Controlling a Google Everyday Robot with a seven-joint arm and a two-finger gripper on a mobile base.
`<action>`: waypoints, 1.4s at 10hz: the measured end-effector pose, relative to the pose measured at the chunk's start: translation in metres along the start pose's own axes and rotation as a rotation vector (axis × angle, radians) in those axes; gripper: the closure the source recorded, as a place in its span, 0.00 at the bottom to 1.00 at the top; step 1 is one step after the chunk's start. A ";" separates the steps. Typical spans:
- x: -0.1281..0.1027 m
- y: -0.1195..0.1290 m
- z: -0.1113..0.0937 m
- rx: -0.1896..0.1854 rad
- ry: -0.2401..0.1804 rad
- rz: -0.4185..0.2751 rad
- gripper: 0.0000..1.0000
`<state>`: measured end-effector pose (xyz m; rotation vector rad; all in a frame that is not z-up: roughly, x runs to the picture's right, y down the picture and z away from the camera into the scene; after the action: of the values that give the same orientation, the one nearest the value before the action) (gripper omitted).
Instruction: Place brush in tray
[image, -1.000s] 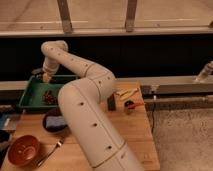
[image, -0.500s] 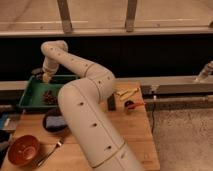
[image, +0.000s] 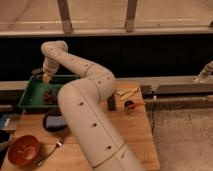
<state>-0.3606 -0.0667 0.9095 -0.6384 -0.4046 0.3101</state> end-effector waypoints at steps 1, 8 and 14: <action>0.000 0.000 0.000 0.000 0.000 0.000 0.91; 0.000 0.000 0.001 0.000 0.001 0.000 0.24; 0.000 0.000 0.000 0.000 0.000 0.000 0.20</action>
<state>-0.3607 -0.0666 0.9096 -0.6385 -0.4048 0.3105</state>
